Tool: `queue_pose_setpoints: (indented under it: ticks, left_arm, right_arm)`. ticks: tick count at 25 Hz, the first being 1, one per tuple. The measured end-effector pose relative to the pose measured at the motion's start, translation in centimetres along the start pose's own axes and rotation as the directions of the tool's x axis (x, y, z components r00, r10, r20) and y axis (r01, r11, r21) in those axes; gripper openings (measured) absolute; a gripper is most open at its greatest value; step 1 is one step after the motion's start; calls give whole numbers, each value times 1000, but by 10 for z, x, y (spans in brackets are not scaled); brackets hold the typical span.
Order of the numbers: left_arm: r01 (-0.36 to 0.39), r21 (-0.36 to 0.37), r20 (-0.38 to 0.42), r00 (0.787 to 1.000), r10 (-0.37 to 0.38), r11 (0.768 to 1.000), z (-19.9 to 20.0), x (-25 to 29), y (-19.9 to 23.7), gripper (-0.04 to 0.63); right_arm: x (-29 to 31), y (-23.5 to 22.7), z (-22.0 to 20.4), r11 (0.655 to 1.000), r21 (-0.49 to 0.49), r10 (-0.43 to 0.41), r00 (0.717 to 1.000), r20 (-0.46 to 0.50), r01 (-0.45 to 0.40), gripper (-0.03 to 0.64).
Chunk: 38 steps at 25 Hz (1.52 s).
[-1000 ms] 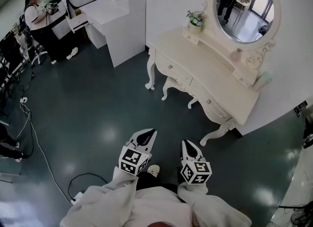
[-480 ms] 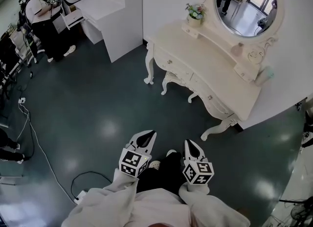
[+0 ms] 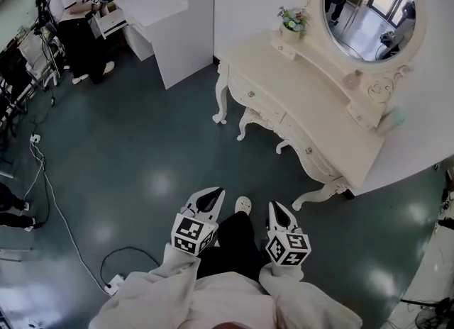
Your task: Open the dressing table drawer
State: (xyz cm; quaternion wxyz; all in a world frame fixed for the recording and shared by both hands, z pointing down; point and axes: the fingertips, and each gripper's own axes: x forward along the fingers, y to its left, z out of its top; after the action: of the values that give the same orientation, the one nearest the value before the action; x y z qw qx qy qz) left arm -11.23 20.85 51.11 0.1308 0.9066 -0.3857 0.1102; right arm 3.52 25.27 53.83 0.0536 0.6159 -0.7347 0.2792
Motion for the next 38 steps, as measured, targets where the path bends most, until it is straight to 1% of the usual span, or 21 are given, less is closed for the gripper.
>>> queue_pose_setpoints:
  ticks: [5,10,16,21,29,34,38]
  left_arm:
    - [-11,6,1,1000,11,1000,17,31,15,17]
    - [-1,12,4,1000,1,1000,33,73,27,17]
    - [7,13,12,1000,-8,1000,55,124,39,17]
    - [-18,10,17,1000,18,1000,69,154,55,17]
    - [-61,-2,24,998,61,998,85,196,81,17]
    - [-70,0,36,997,70,998,93,220,90,17]
    - [-96,1,50,994,95,995,97,233,97,17]
  right_arm:
    - [24,-11,23,1000,-11,10,1000,8,-10,37]
    - [51,-39,46,1000,3,-10,1000,12,10,37]
    - [87,-67,81,1000,0,-10,1000,20,10,37]
    - [120,-78,106,1000,-12,19,1000,20,-18,37]
    - [170,-96,132,998,-19,53,999,2,-53,37]
    - [193,-108,150,997,-28,68,998,9,-68,37]
    - [209,-116,155,996,-37,81,997,5,-81,37]
